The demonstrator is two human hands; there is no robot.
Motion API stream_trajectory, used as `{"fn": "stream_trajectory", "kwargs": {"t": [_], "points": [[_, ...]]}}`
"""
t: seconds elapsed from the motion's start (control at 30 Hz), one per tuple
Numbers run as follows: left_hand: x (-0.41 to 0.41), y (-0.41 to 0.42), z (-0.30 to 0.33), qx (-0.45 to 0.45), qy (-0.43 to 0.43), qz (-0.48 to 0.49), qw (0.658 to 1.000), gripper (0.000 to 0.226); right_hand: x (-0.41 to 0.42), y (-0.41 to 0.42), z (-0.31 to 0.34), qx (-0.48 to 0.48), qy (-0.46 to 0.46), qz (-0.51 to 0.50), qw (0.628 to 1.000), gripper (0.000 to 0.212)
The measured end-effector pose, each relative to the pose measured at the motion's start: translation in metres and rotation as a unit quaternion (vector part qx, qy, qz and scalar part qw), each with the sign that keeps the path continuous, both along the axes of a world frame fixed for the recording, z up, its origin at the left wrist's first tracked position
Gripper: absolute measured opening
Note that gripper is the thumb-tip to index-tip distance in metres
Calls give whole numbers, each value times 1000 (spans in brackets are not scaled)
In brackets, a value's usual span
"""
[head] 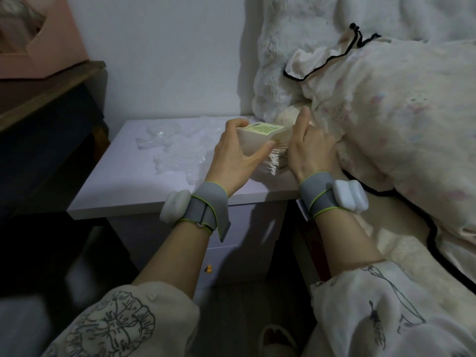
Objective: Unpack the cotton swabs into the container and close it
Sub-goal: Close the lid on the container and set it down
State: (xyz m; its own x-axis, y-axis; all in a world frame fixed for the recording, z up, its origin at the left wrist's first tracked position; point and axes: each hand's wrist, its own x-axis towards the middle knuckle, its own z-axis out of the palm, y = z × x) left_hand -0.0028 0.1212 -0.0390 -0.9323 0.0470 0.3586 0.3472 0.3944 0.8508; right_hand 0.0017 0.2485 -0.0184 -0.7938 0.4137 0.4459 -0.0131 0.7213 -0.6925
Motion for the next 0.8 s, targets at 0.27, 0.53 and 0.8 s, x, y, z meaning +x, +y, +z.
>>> {"fn": "stream_trajectory", "kwargs": {"t": [0.27, 0.53, 0.8], "points": [[8, -23, 6, 25, 1, -8, 1000, 54, -5, -17, 1, -151, 79, 31, 985, 55], [13, -44, 10, 67, 11, -14, 998, 47, -14, -44, 2, -175, 16, 80, 981, 44], [10, -116, 25, 113, 54, 96, 987, 43, -42, -82, 3, -129, 3, 175, 976, 35]]}}
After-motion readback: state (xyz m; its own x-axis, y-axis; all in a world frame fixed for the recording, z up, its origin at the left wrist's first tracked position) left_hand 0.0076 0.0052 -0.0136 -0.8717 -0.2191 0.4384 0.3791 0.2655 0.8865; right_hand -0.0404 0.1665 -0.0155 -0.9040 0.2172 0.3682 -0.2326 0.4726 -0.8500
